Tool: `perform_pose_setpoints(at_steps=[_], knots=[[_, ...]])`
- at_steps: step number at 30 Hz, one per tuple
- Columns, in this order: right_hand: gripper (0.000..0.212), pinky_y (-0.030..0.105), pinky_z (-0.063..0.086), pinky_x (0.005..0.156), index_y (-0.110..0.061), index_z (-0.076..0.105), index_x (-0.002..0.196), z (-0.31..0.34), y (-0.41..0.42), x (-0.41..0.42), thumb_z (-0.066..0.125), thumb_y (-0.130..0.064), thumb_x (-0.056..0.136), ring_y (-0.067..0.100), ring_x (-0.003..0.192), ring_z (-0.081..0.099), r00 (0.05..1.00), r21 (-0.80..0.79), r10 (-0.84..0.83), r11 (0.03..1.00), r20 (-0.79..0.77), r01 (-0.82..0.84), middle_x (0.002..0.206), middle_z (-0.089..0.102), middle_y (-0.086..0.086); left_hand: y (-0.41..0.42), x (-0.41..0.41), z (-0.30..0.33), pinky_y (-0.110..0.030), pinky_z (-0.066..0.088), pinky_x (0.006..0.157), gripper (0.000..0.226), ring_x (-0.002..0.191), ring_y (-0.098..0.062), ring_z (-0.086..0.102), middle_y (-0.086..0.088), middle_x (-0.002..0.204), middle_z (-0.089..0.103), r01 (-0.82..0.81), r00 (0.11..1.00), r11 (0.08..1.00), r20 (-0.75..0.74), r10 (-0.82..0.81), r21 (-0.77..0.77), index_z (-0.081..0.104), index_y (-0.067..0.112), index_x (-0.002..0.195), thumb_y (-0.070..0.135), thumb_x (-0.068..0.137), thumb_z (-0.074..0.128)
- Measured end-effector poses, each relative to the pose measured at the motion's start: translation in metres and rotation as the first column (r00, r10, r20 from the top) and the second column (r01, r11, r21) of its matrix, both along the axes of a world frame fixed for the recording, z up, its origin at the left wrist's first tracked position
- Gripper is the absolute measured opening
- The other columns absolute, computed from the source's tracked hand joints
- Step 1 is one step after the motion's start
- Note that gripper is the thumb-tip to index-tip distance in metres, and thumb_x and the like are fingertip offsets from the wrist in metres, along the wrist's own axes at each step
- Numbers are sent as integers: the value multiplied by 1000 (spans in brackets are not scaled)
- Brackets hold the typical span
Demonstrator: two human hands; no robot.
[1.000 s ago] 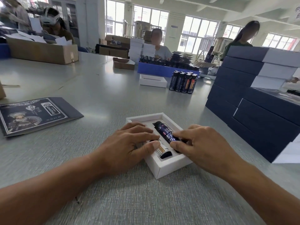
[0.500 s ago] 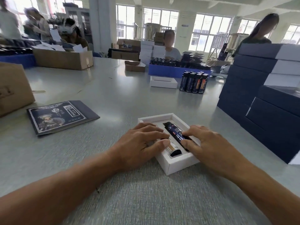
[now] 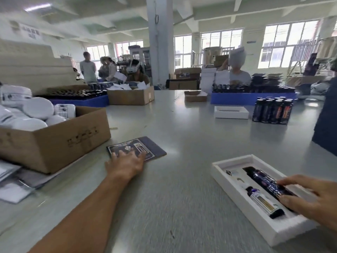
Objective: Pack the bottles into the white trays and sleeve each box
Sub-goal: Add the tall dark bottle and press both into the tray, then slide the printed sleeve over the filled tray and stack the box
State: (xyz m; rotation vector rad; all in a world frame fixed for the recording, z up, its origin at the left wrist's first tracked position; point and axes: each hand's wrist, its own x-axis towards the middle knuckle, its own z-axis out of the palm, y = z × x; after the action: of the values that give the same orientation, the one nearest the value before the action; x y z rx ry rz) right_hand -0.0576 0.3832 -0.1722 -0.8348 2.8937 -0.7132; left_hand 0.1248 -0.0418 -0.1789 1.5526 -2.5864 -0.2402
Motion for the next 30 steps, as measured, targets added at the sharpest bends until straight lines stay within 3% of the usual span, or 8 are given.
perform_pose_setpoints(at_steps=[3, 6, 9, 12, 16, 21, 27, 30], knots=[[38, 14, 39, 55, -83, 40, 101, 22, -12, 23, 59, -77, 69, -3, 71, 59, 1000, 37, 14, 999, 10, -15, 89, 59, -35, 44, -22, 2, -51, 33, 104, 66, 133, -30, 44, -4, 145, 51, 256, 967, 965, 18, -255, -62, 53, 41, 136, 74, 93, 13], [28, 11, 37, 55, -80, 45, 93, 33, -14, 31, 63, -63, 80, -6, 75, 56, 998, 20, 70, 997, 0, -70, 88, 50, -39, 110, -42, 2, -45, 42, 94, 63, 121, -27, 52, 5, 128, 63, 530, 842, 822, 17, -539, -207, 61, 42, 119, 69, 95, 10], [22, 14, 40, 57, -70, 52, 92, 35, -8, 28, 65, -53, 87, 0, 73, 60, 995, 10, 99, 995, 13, -99, 92, 53, -33, 136, -52, 1, -36, 45, 81, 56, 105, -23, 60, 5, 106, 70, 592, 750, 767, -181, -637, -248, 68, 32, 103, 65, 97, 23], [21, 14, 46, 54, -63, 55, 97, 34, -5, 26, 65, -46, 90, 0, 72, 65, 994, 20, 105, 994, 36, -105, 98, 57, -29, 122, -53, -3, -36, 45, 90, 40, 118, -20, 55, 5, 127, 64, 547, 757, 803, -267, -596, -237, 63, 35, 125, 56, 97, 42], [20, 13, 42, 57, -55, 54, 98, 26, -12, 26, 69, -53, 84, -4, 75, 59, 997, -18, 81, 997, 15, -81, 108, 60, -21, 85, -52, -6, -44, 33, 111, 67, 142, -24, 34, -3, 156, 38, 448, 862, 888, -213, -460, -103, 38, 30, 150, 66, 94, 41], [23, 17, 41, 69, -52, 53, 96, 21, -15, 27, 71, -53, 82, -8, 85, 53, 998, -51, 60, 997, -24, -61, 114, 61, -16, 84, -53, -7, -40, 46, 98, 58, 119, -22, 56, -2, 132, 62, 460, 828, 879, -298, -475, -124, 50, 27, 142, 55, 93, 56], [23, 23, 44, 74, -51, 53, 97, 21, -14, 27, 71, -51, 83, -2, 90, 57, 998, -66, 59, 996, -30, -61, 119, 62, -14, 93, -50, 4, -30, 47, 86, 44, 98, -16, 59, -3, 113, 63, 425, 646, 889, -630, -431, -173, 62, 21, 129, 28, 87, 73], [23, 24, 46, 76, -53, 51, 97, 20, -14, 28, 70, -51, 84, -1, 91, 57, 997, -72, 71, 995, -31, -73, 120, 61, -13, 94, -50, 9, -18, 52, 70, 37, 82, -13, 69, -1, 96, 70, 457, 491, 889, -843, -219, 35, 65, 20, 123, 17, 87, 74]])
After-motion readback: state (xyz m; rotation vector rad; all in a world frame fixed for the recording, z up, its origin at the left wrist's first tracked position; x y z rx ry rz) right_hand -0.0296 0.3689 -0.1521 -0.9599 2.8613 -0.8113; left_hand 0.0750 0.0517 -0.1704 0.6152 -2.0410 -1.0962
